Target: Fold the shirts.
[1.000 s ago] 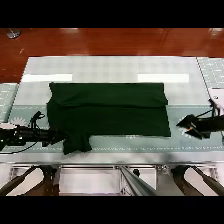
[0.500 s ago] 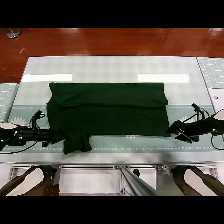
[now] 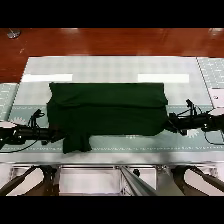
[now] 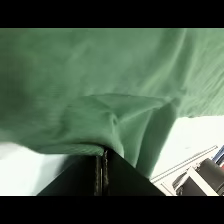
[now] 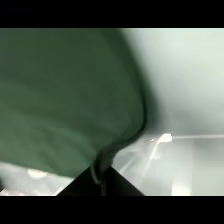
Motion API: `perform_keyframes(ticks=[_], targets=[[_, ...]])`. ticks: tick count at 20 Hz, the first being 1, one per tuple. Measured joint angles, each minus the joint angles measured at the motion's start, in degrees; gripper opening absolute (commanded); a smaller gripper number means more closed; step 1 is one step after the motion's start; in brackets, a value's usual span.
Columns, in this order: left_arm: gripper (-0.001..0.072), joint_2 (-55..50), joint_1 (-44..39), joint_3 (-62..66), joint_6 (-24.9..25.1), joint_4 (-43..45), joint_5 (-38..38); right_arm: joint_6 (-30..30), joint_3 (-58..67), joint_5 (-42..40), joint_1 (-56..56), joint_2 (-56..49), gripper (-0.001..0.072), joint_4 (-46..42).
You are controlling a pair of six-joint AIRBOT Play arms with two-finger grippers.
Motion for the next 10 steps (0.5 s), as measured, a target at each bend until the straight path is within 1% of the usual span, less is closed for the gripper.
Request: perform_keyframes(ticks=[3, 6, 10], targets=[[0.003, 0.0, 0.0, 5.88, -0.09, 0.07, -2.64, -1.31, 4.96, 2.45, -0.04, -0.28, 0.0037, 0.09], [0.003, -0.55, -0.07, 14.1, -1.57, -0.02, -4.37, -0.57, 11.45, 4.07, -0.02, -0.52, 0.0037, -1.9], [0.003, -5.97, -2.51, 25.4, -4.11, 0.02, -3.82, 0.35, 19.91, 4.0, 1.11, -3.69, 0.0037, -2.25]])
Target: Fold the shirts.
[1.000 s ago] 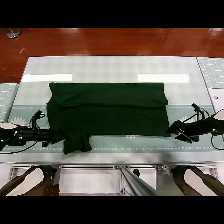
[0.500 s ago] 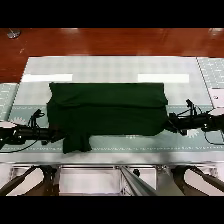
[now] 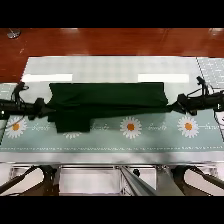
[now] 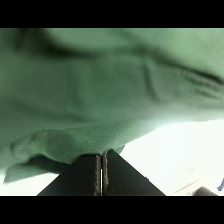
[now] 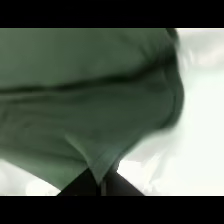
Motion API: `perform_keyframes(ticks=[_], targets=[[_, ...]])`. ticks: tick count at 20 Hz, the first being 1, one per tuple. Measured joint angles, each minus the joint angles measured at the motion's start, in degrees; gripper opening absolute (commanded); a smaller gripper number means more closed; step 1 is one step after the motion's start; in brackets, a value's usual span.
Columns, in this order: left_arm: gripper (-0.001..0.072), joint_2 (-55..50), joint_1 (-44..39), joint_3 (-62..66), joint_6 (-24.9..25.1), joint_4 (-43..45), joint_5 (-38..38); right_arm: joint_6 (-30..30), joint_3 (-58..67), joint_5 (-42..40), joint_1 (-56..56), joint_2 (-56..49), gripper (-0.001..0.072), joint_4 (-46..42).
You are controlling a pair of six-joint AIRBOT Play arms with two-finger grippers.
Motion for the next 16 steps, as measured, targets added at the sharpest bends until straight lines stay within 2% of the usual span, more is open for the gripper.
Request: perform_keyframes(ticks=[10, 11, 12, 13, 16], targets=[[0.0031, -23.08, -6.73, 27.36, -10.38, 0.13, 6.03, 2.78, 18.25, -4.59, 3.3, -17.49, 0.0037, 2.82], [0.0157, -24.68, -7.02, 28.65, -10.78, 0.13, 6.56, 2.89, 19.34, -4.83, 3.37, -18.88, 0.0096, 3.63], [0.0572, -25.99, -7.37, 29.51, -11.13, 0.2, 6.6, 2.89, 20.13, -5.11, 3.41, -20.2, 0.0451, 4.44], [0.0701, -27.19, -7.74, 30.21, -11.23, 0.2, 6.69, 2.75, 20.65, -5.4, 3.41, -21.27, 0.0619, 5.18], [0.0699, -29.14, -7.63, 32.7, -10.88, 1.73, 3.48, 1.86, 22.43, -5.27, 2.25, -23.23, 0.0617, 7.17]])
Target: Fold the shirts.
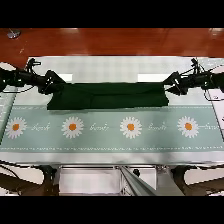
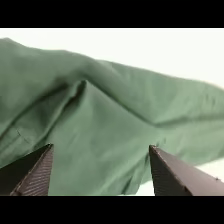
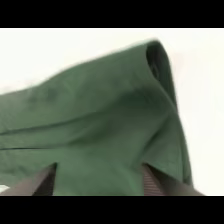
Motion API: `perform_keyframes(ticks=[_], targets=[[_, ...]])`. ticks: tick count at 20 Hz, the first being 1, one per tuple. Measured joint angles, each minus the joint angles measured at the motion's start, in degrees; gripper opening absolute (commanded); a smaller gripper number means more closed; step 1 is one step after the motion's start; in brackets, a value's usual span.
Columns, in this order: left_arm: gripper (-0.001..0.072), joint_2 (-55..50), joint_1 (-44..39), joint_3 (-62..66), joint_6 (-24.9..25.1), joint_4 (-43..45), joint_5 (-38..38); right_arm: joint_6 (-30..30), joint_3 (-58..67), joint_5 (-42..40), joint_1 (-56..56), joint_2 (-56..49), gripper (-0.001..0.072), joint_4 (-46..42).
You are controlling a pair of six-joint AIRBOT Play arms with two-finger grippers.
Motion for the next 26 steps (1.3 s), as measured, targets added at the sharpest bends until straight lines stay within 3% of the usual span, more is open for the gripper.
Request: perform_keyframes(ticks=[6, 10, 15, 16, 17, 18, 19, 20, 26], targets=[[0.0699, 7.13, 4.63, 0.92, -3.93, 14.99, -5.22, 1.51, 1.51, 4.83, -6.58, -1.38, 0.0616, -4.55], [0.0699, 20.39, 3.32, -9.9, -2.91, 15.89, 2.82, 2.6, 1.22, 6.12, -5.7, -4.22, 0.0616, -5.97], [0.0698, 33.7, -5.27, -22.29, -1.7, 14.12, 9.81, 2.93, 1.6, 6.99, -0.61, -7.87, 0.0589, -3.34], [0.0699, 34.77, -7.52, -23.41, -1.68, 13.92, 11.17, 2.89, 1.95, 7.06, 0.55, -8.26, 0.0483, -3.32], [0.0698, 35.45, -10.21, -24.35, -1.68, 13.79, 11.78, 2.89, 2.45, 6.6, 1.7, -8.66, 0.0327, -3.54], [0.0691, 35.85, -12.66, -24.92, -1.68, 13.64, 12.92, 2.84, 3.17, 6.12, 2.93, -8.94, 0.0026, -4.55], [0.0501, 36.0, -15.21, -25.33, -1.68, 13.31, 14.51, 2.8, 4.04, 5.97, 3.89, -9.11, 0.0037, -4.2], [0.0021, 35.98, -17.4, -25.66, -1.7, 13.25, 15.74, 2.4, 5.07, 6.29, 4.87, -9.14, 0.0036, -3.8], [0.0029, 35.41, -26.43, -26.38, -0.57, 9.18, 20.09, 1.81, 6.32, 10.97, 6.86, -1.68, 0.0035, -8.22]])
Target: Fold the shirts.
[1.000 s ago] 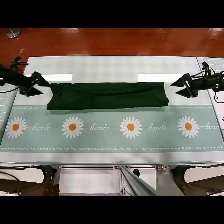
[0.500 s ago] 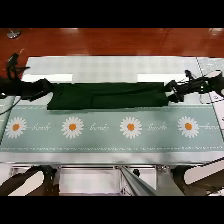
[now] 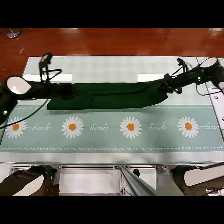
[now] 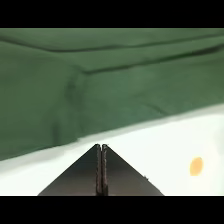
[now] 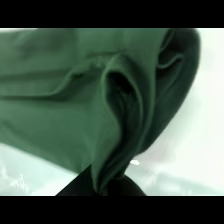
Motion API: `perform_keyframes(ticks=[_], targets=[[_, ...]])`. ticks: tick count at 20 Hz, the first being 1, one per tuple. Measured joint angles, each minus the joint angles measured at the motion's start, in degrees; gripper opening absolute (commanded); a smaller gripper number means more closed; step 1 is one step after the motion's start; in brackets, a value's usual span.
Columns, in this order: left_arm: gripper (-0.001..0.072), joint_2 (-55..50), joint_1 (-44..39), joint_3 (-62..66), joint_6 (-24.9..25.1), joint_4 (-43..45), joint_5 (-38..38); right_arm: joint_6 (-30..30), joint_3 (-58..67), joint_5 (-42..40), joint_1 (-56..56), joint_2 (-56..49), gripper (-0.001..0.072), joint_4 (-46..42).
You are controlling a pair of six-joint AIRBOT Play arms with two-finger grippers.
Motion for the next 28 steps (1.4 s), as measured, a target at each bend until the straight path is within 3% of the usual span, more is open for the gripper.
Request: perform_keyframes(ticks=[6, 10, 14, 22, 25, 28], targets=[[0.0027, -3.82, -13.77, 0.74, 2.56, -2.27, 5.99, 0.22, -16.28, 0.92, 0.2, 24.04, 0.0036, -8.57], [0.0027, -15.1, -22.99, 8.2, 2.21, -2.69, 9.57, 3.74, -27.47, 1.11, 0.26, 42.69, 0.0036, -11.37], [0.0027, -29.0, -29.64, 19.74, -1.55, -2.95, 8.96, 7.54, -31.8, 2.95, 0.26, 54.75, 0.0036, -11.98], [0.0029, -45.83, -42.6, 35.04, -4.81, -9.99, 3.26, 11.19, -33.4, 4.74, 0.26, 61.86, 0.0037, -11.74], [0.0029, -46.34, -41.29, 36.5, -4.72, -10.78, 1.38, 11.52, -33.46, 4.74, 0.28, 62.2, 0.0036, -11.32], [0.0029, -43.8, -33.77, 36.98, -3.65, -11.19, -2.93, 11.45, -33.44, 4.72, 0.96, 62.34, 0.0036, -9.81]])
